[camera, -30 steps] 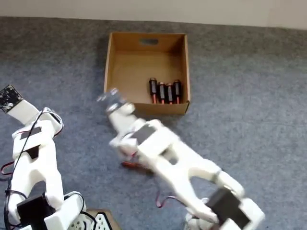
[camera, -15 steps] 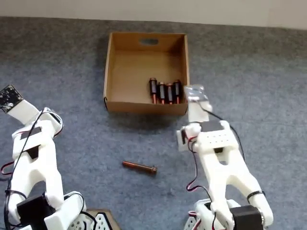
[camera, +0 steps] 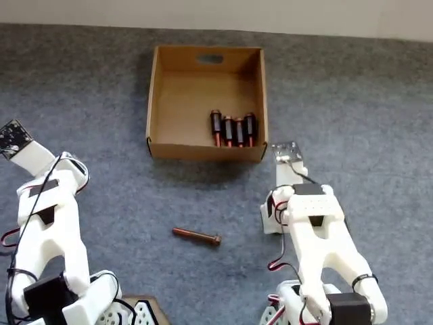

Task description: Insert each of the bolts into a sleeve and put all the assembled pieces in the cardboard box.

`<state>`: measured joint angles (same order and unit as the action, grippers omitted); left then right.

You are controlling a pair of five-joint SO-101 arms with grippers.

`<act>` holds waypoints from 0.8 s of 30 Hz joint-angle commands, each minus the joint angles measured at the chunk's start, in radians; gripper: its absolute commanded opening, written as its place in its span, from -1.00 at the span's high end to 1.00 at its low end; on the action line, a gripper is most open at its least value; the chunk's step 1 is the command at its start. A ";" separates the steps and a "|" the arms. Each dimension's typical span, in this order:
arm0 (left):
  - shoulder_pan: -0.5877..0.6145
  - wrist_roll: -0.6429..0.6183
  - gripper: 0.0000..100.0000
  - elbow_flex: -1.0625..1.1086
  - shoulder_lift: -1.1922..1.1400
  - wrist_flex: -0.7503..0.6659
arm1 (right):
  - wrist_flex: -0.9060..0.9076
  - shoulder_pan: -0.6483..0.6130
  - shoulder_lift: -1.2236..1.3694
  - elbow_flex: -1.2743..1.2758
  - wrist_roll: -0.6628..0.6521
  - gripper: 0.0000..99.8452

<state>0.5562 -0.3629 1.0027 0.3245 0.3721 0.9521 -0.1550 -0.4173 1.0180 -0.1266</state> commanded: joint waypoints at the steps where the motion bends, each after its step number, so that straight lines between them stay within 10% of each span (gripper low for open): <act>1: -0.008 -0.008 0.75 -0.041 0.002 -0.018 | 0.008 0.010 -0.033 -0.002 -0.009 0.65; 24: -0.008 -0.008 0.75 -0.039 0.002 -0.018 | 0.008 0.010 0.035 -0.016 -0.169 0.69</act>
<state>0.5562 -0.3629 1.0027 0.3245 0.3721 0.9521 -0.1550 -0.4097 1.0180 -0.2770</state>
